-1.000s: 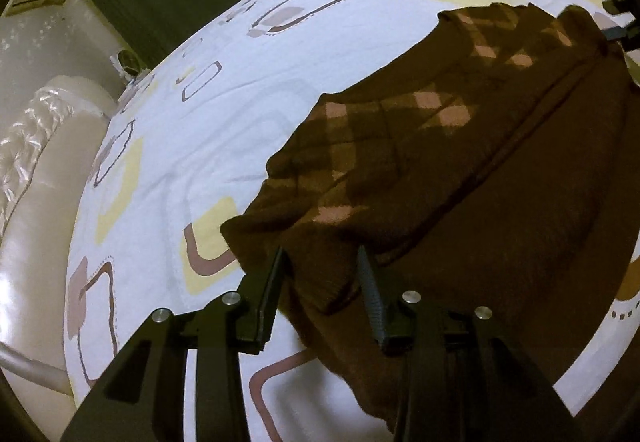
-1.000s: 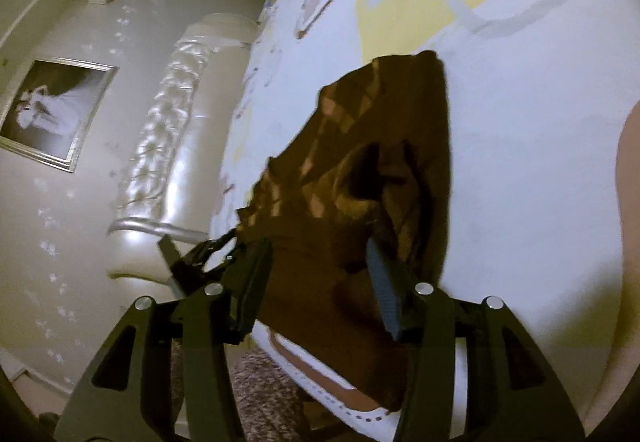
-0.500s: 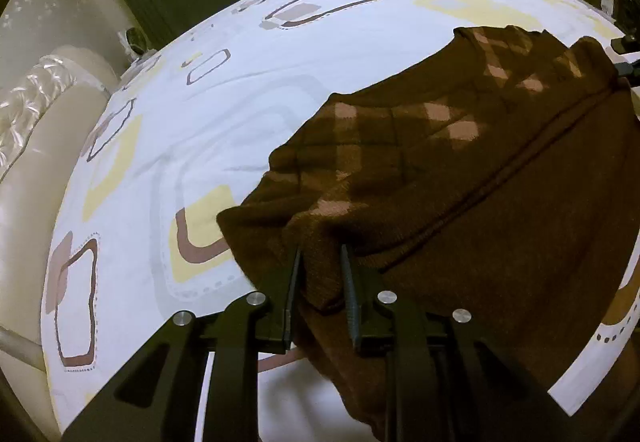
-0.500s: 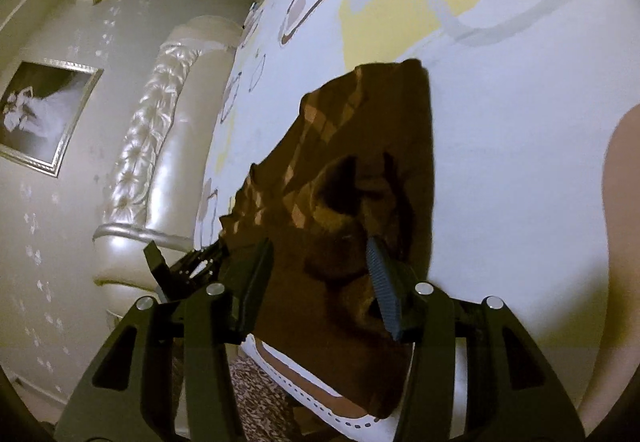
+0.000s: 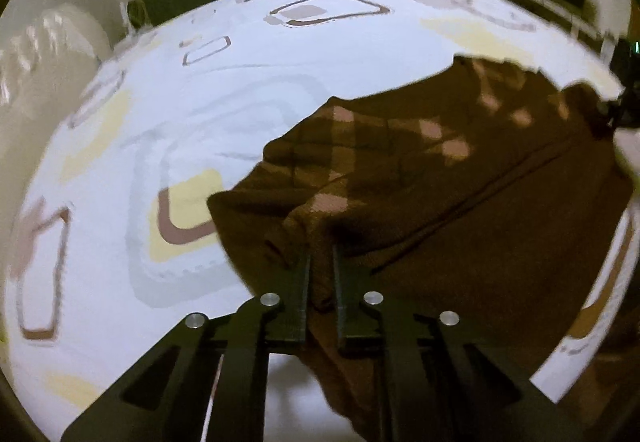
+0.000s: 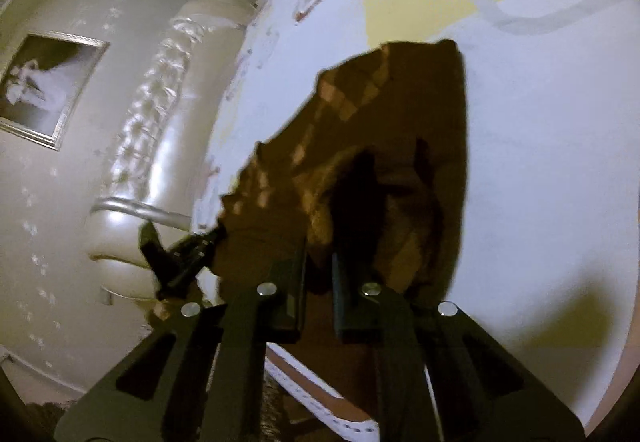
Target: Fold small clothes
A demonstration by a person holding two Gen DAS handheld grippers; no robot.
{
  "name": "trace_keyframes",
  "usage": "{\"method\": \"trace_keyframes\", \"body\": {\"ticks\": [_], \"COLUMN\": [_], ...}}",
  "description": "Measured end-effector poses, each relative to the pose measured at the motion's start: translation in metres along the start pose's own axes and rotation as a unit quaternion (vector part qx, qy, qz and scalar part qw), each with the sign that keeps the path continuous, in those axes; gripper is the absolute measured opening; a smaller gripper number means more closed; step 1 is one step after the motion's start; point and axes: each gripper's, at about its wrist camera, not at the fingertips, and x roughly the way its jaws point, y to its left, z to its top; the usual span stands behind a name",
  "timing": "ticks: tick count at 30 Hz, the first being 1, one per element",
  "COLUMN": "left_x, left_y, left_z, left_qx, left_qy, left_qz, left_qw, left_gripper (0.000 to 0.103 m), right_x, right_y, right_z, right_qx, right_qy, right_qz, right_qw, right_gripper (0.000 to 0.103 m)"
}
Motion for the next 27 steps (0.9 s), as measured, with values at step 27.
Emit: {"method": "trace_keyframes", "body": {"ticks": [27], "left_x": [0.056], "left_y": [0.123], "left_z": [0.039], "left_qx": [-0.435], "left_qy": [0.011], "left_qz": [-0.163], "left_qw": [0.8855], "left_gripper": [0.005], "right_x": [0.034], "right_y": [-0.04], "right_z": [0.091], "right_qx": [0.155], "right_qy": [-0.089], "right_qz": [0.145], "right_qw": [0.973], "right_gripper": [0.009]}}
